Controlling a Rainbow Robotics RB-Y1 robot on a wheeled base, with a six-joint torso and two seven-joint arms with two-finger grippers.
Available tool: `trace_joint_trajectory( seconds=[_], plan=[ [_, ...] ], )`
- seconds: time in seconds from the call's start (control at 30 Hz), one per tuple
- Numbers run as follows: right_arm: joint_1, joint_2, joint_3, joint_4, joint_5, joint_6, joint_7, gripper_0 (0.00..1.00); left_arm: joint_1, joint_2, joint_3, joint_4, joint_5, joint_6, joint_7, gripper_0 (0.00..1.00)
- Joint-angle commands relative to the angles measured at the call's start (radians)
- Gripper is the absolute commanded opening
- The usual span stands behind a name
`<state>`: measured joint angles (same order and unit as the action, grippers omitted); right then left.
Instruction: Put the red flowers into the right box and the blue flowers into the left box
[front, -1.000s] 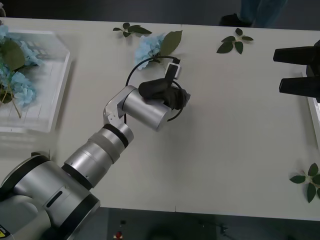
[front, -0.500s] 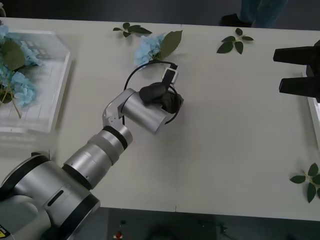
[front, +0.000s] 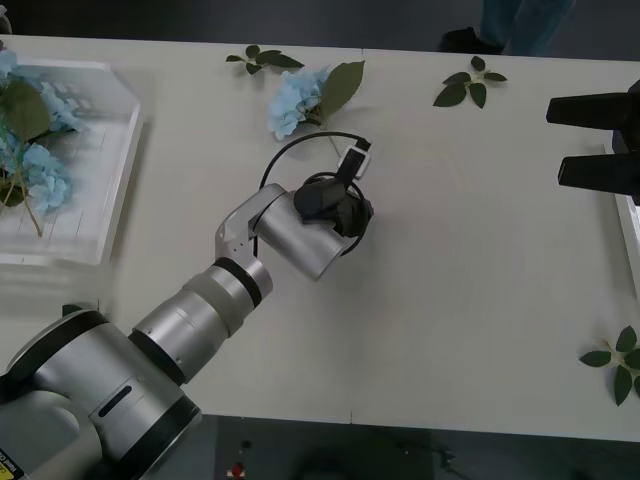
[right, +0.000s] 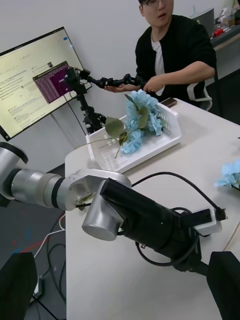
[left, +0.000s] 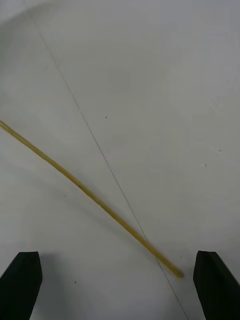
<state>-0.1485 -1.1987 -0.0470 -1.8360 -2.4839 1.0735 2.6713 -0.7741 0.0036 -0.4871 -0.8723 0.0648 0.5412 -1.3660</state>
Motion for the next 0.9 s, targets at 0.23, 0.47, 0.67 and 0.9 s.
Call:
trace_joint_trajectory(
  seconds=[0.23, 0.47, 0.67, 0.9],
  plan=[
    [-0.006, -0.009, -0.010, -0.011, -0.007, -0.003, 0.027, 1.00, -0.056, 0.006, -0.019, -0.008, -0.023, 0.002, -0.002, 0.80],
    [-0.006, -0.009, -0.010, -0.011, -0.007, -0.003, 0.027, 1.00, -0.054, 0.006, -0.018, -0.008, -0.046, 0.002, -0.001, 0.52],
    [-0.006, -0.009, -0.010, -0.011, -0.007, -0.003, 0.027, 1.00, -0.054, 0.009, -0.019, -0.007, -0.051, 0.002, 0.002, 0.00],
    [-0.006, -0.009, -0.010, -0.011, -0.007, -0.003, 0.027, 1.00, -0.053, 0.018, -0.018, -0.007, -0.063, 0.002, 0.004, 0.00]
  ],
)
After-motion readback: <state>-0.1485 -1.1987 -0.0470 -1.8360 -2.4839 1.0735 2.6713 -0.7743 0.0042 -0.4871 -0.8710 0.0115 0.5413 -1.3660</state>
